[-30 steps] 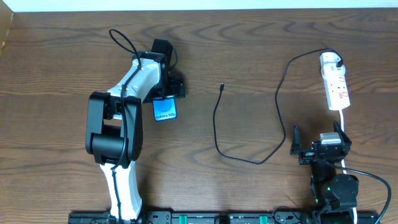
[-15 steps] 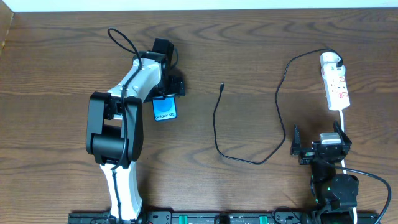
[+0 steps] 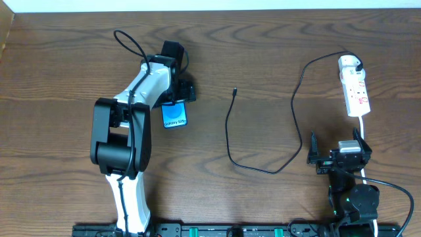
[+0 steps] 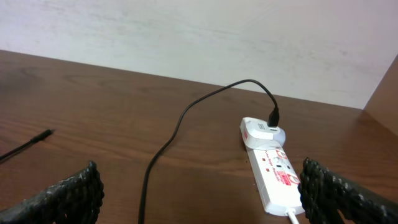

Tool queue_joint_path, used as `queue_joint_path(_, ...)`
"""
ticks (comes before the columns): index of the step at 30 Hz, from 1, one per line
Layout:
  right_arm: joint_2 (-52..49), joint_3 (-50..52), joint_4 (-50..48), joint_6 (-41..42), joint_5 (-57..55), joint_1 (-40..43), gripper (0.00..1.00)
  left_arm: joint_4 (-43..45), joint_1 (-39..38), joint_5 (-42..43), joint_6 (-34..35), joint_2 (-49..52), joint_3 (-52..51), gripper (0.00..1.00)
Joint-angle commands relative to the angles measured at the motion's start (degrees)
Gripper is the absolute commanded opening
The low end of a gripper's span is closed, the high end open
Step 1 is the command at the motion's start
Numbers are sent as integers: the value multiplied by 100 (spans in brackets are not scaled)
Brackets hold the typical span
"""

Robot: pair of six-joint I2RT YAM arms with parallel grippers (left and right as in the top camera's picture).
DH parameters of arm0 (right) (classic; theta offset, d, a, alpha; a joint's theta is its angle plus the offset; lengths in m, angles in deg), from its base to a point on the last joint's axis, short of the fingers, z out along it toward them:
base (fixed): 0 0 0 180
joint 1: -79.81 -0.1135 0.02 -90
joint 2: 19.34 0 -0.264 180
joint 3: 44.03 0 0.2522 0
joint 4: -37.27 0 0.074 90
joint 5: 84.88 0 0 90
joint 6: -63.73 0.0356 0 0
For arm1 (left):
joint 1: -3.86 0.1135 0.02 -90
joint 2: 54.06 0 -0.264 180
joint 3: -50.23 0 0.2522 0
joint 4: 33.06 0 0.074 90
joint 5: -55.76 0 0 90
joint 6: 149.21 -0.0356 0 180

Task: Plug charger to phone and switch on socket
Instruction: 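Close the left gripper on the phone and lift it upright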

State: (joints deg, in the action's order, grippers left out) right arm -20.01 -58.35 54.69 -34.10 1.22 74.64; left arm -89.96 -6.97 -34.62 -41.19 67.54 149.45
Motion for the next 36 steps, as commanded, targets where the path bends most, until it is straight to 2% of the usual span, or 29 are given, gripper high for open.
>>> queue_joint_path(1, 37, 26, 11, -39, -46, -39, 99, 74, 9, -479, 26, 317, -455, 99)
queue_joint_path(7, 37, 26, 11, -39, -46, -42, 99, 146, 9, -479, 26, 317, -564, 97)
queue_joint_path(12, 37, 26, 11, -39, -46, -39, 99, 146, 9, -476, 28, 317, -564, 87)
queue_joint_path(17, 37, 26, 11, -39, -46, -39, 99, 79, 9, -476, 26, 317, -564, 81)
queue_joint_path(36, 37, 26, 11, -39, -46, -39, 99, -308, 9, -175, -17, 317, -564, 82)
